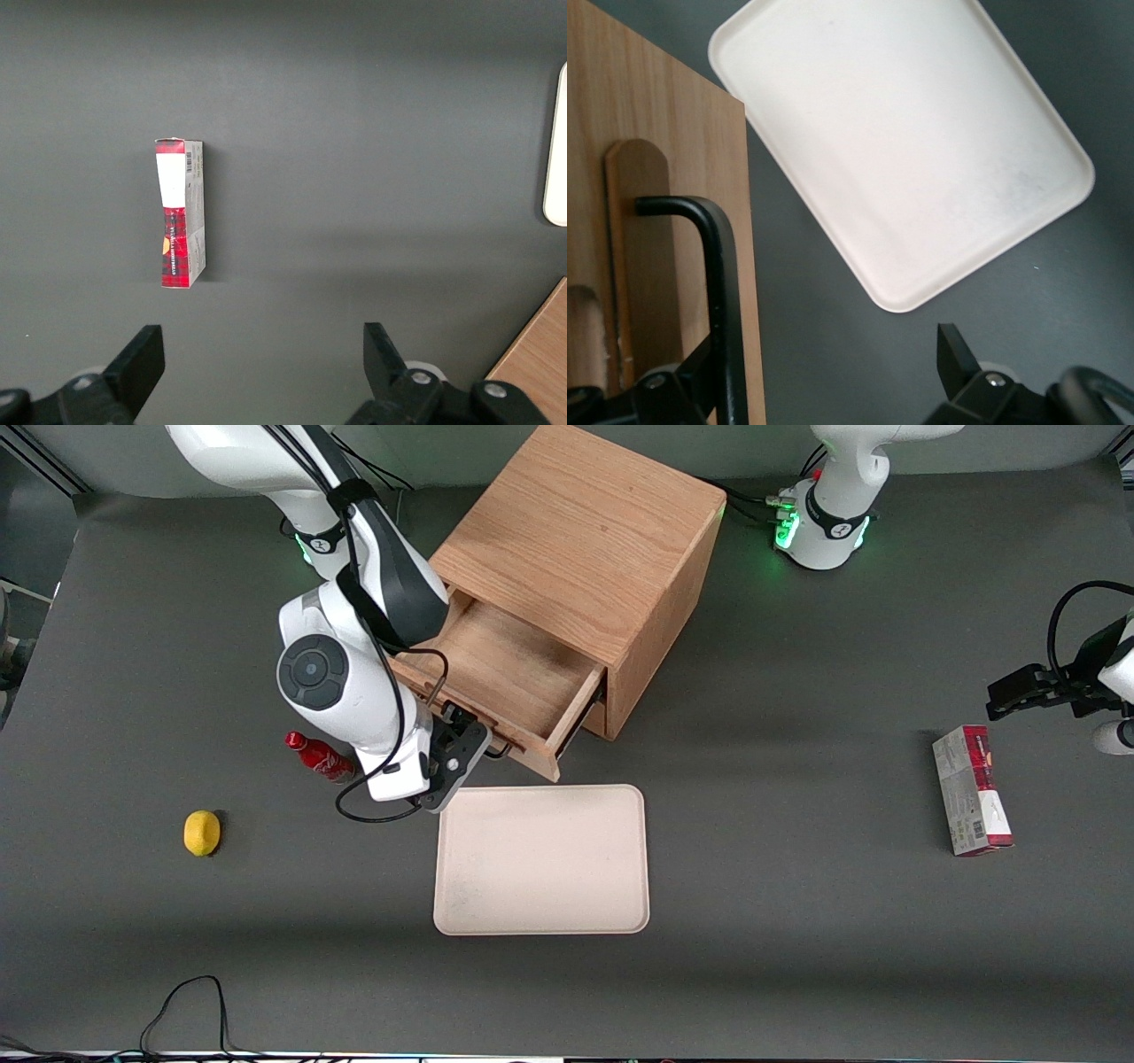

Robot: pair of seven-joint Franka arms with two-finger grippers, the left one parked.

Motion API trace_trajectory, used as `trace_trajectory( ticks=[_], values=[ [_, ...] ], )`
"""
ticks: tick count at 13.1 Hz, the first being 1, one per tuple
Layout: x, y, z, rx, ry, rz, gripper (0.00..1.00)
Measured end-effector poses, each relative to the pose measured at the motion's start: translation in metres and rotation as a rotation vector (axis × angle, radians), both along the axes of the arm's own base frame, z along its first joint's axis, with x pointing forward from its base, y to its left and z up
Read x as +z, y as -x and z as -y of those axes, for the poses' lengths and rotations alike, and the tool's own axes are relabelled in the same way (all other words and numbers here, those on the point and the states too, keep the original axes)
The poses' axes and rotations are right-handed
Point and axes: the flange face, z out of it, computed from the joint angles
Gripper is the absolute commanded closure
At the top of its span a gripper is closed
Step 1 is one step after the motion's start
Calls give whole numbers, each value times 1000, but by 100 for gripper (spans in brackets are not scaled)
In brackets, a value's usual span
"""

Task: Open upper drawer
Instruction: 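Pull the upper drawer outward from the cabinet with the right gripper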

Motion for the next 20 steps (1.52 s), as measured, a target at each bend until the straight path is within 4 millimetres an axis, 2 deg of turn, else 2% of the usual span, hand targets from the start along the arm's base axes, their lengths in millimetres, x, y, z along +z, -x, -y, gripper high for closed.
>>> trace_trajectory(
  ticks=[6,10,15,20],
  values=[
    [2,-19,17,-21,28,12,0],
    [5,-36,36,-48,42,4,0],
    [1,-53,52,-57,83,24,0],
    [-1,-60,64,-75,89,18,0]
  ],
)
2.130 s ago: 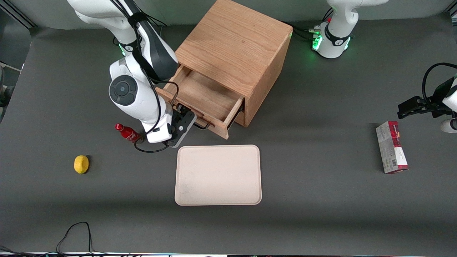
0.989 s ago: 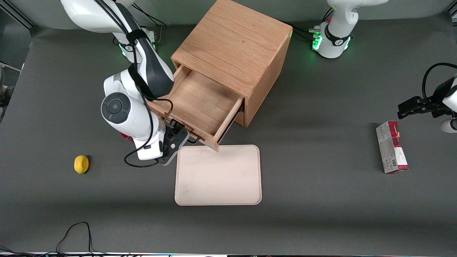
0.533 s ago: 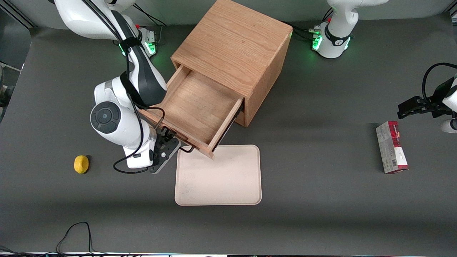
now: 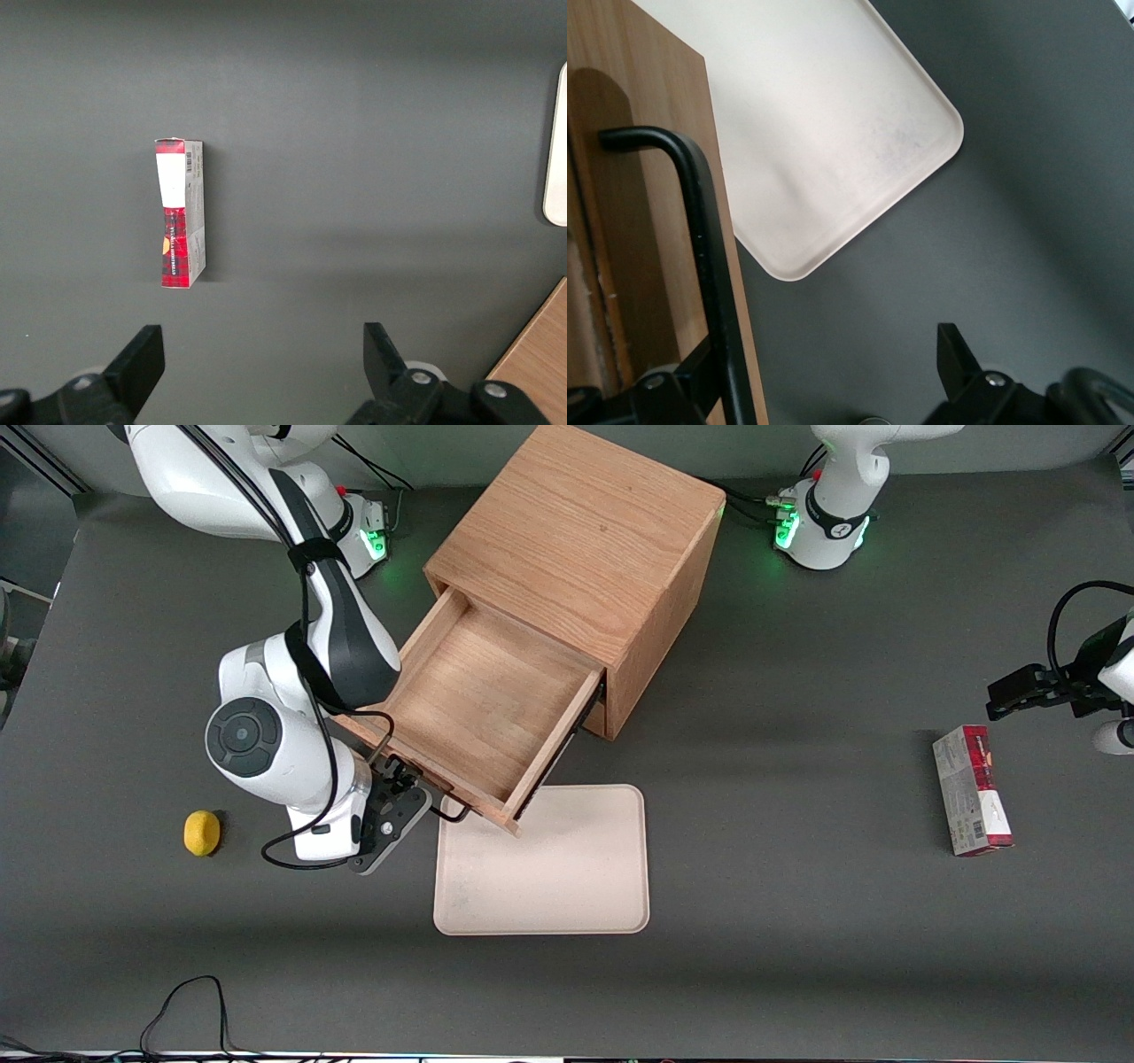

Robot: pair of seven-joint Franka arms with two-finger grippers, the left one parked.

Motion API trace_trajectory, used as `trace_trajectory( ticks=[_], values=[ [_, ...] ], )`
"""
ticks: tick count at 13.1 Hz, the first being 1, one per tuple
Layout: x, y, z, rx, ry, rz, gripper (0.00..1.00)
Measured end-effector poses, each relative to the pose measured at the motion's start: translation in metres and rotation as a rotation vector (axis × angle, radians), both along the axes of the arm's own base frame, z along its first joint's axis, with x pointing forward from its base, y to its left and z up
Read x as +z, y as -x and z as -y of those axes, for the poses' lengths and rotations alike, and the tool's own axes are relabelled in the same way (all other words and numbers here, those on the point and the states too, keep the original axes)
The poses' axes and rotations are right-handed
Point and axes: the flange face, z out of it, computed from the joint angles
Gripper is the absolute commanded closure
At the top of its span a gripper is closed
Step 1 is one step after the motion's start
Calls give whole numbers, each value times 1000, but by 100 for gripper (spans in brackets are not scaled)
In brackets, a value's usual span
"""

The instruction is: Open upper drawer

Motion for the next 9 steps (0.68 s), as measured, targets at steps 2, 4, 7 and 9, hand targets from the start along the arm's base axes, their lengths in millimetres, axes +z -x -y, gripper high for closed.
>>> trace_trajectory(
  ticks=[2,4,7,9],
  values=[
    [3,0,-1,1,1,-4,0],
    [19,-2,-2,4,-1,-1,0],
    [56,-6,-1,5,-10,20,0],
    [78,-8,3,0,-12,29,0]
  ],
)
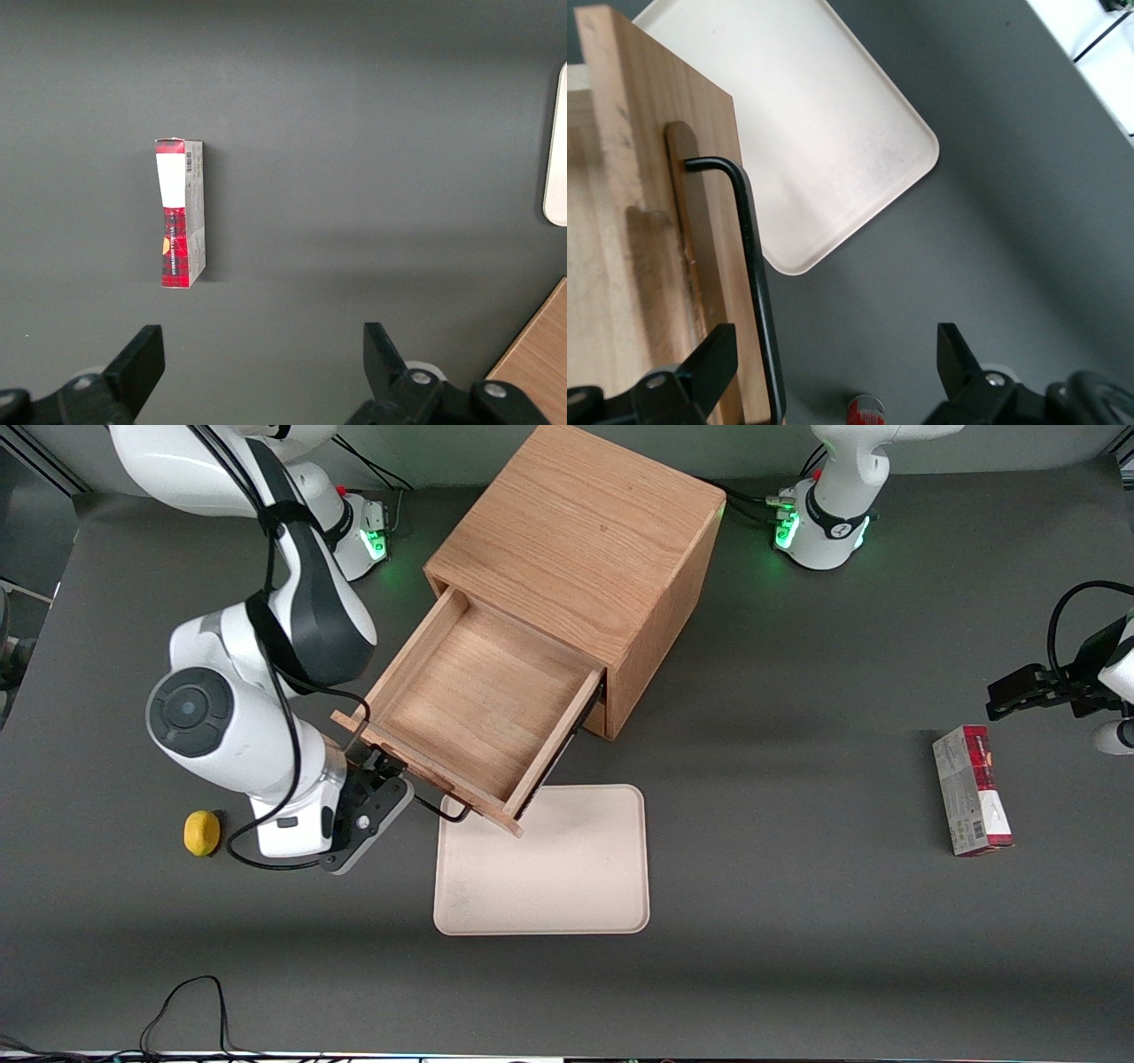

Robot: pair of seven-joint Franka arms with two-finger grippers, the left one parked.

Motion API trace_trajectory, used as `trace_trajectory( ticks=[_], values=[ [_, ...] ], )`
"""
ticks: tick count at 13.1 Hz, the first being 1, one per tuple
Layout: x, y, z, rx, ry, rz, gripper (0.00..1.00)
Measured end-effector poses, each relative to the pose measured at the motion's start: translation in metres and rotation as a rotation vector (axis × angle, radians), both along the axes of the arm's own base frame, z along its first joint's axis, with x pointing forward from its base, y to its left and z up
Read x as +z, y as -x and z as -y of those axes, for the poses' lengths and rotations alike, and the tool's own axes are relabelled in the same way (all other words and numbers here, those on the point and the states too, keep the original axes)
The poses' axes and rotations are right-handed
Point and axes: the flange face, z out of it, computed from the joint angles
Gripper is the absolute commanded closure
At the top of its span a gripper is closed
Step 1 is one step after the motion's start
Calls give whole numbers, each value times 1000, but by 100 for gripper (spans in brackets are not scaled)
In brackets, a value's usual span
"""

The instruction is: Open upper drawer

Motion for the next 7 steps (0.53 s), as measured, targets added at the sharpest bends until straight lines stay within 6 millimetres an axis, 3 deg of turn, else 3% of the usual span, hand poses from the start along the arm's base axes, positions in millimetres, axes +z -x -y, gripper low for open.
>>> trace_trajectory(
  ticks=[3,7],
  values=[
    [38,-2,24,-56,-2,7,0],
    [103,11,100,-335,9,-3,0]
  ],
)
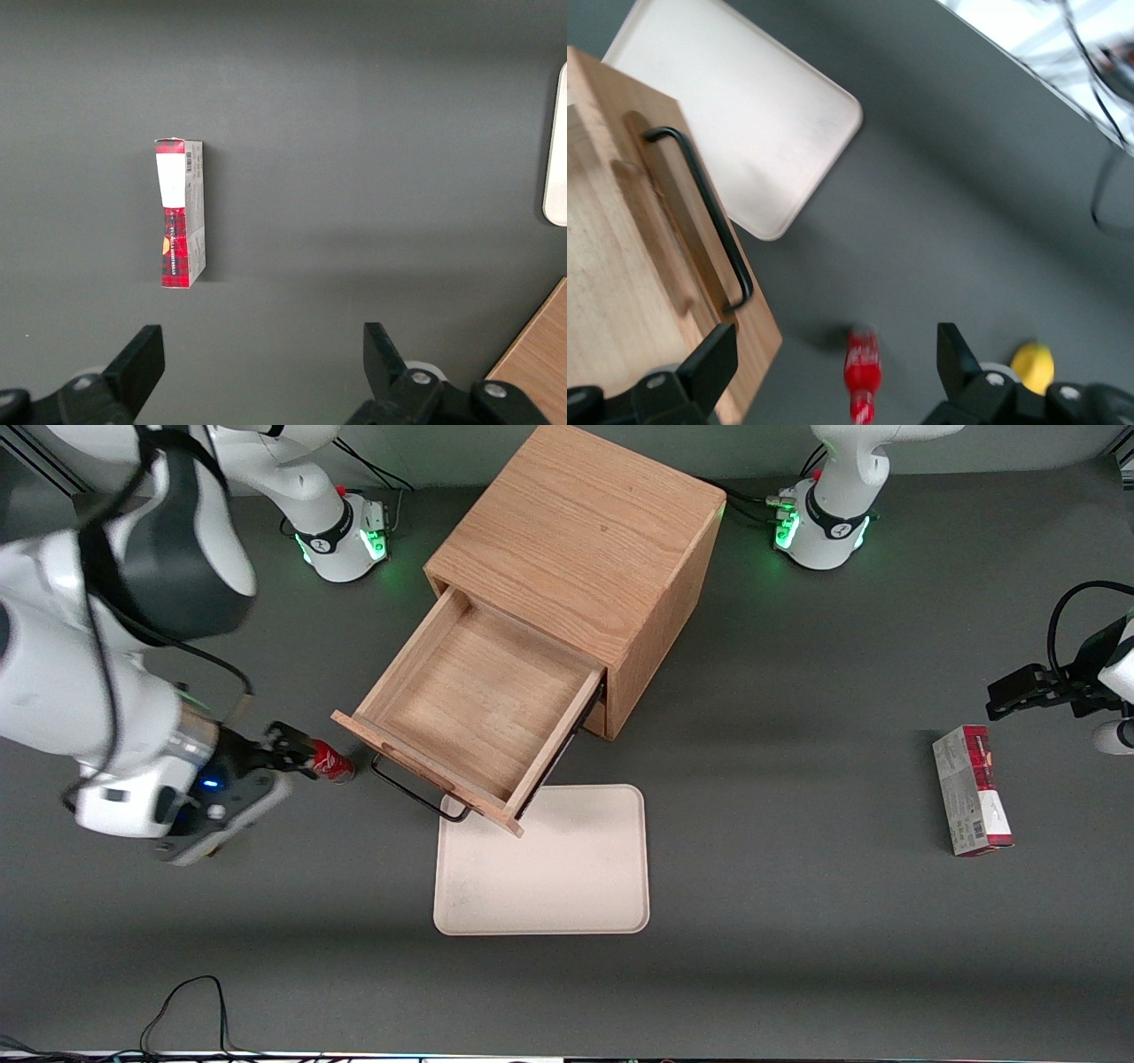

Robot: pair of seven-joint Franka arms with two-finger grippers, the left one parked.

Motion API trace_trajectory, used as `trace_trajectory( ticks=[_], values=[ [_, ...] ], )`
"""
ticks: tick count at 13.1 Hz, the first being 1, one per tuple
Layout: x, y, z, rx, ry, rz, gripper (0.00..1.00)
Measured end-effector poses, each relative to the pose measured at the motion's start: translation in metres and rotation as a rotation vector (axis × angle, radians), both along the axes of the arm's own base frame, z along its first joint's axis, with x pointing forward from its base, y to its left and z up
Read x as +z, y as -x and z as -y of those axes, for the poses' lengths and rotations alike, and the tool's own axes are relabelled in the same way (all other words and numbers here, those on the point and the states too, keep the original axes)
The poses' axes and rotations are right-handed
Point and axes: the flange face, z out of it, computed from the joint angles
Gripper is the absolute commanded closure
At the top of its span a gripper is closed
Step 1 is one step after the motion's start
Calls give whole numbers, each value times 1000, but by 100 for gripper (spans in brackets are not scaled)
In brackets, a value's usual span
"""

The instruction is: Open upper drawer

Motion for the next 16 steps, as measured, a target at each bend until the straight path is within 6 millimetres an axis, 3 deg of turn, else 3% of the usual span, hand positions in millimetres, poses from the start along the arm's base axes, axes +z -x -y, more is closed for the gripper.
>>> trace_trajectory(
  ticks=[4,9,12,14,16],
  values=[
    [32,23,59,-248,29,-65,0],
    [37,49,140,-474,-9,-69,0],
    [39,70,175,-529,-34,-50,0],
    [41,79,182,-536,-46,-3,0],
    [43,87,171,-515,-10,9,0]
  ],
)
